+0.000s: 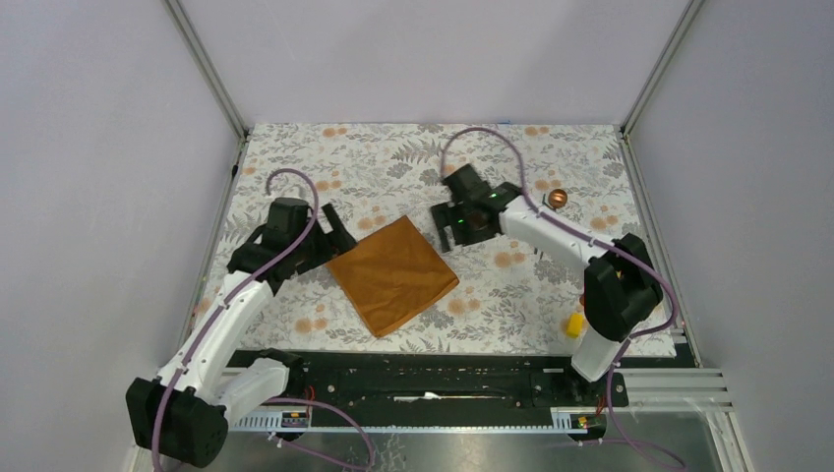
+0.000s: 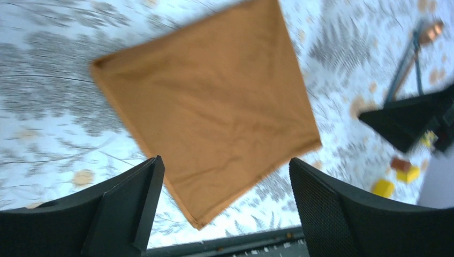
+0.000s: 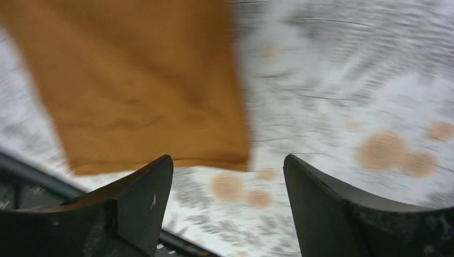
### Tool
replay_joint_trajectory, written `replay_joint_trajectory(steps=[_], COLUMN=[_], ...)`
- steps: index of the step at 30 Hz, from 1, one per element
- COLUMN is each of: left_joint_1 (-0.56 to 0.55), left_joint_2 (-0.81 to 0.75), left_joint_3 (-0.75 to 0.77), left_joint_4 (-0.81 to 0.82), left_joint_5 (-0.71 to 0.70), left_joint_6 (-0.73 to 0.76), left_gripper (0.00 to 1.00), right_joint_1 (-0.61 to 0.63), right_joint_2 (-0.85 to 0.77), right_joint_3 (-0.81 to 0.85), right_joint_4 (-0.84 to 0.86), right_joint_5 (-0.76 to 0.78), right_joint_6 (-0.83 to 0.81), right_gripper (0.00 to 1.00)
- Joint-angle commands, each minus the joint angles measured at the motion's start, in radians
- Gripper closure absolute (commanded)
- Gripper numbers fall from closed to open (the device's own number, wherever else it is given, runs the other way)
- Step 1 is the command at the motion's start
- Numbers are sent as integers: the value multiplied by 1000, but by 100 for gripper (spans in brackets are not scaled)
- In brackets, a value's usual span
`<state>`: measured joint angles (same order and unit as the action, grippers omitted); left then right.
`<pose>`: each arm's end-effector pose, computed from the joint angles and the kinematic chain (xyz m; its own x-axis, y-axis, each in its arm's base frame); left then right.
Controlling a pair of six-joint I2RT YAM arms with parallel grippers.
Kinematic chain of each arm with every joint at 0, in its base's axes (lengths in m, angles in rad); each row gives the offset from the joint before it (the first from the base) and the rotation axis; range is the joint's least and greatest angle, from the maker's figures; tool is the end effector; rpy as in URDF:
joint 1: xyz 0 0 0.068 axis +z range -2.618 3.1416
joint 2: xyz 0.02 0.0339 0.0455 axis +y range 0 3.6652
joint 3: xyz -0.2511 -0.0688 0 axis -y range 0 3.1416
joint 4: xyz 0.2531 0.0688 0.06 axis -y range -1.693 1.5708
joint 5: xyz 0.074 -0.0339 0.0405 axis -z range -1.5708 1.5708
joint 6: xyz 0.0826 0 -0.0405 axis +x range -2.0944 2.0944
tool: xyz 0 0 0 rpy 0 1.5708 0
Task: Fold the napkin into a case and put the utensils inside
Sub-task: Move the lower triangle-folded napkin to the center of the board, then pick up the lower triangle-folded napkin from the center of the board.
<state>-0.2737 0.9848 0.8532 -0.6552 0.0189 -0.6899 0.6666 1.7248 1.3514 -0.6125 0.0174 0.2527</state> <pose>0.2407 -0.0692 0.2381 -0.7060 -0.4627 -0.5361 -0.2155 0.8615 -0.4597 0.3172 0.2478 0.1946 -0.7872 -0.3012 -0.5382 -0.4274 0.8955 0.1240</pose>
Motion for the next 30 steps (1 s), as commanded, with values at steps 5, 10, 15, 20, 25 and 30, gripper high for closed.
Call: replay_joint_trajectory(steps=[5, 10, 15, 20, 25, 30], left_joint_1=[411, 505, 598, 642, 645, 645], left_joint_2=[26, 127, 229, 239, 229, 208], left_joint_3=[-30, 21, 56, 33, 17, 11], left_joint_4=[-48, -70, -85, -41, -13, 3], left_joint_5=[-119, -107, -73, -37, -24, -23], left_joint_6=[-95, -122, -73, -48, -29, -23], left_gripper=[1, 1, 1, 2, 1, 1], right_joint_1=[404, 521, 558, 584, 591, 591], right_joint_2=[235, 420, 521, 584, 619, 655], right_joint_3=[225, 425, 529, 602, 616, 599], right_joint_4=[-16, -103, -189, -254, -281, -280], right_joint_5=[-117, -67, 51, 111, 130, 130], right_joint_6=[240, 322, 310, 302, 291, 284], right_gripper=[11, 18, 43, 51, 48, 47])
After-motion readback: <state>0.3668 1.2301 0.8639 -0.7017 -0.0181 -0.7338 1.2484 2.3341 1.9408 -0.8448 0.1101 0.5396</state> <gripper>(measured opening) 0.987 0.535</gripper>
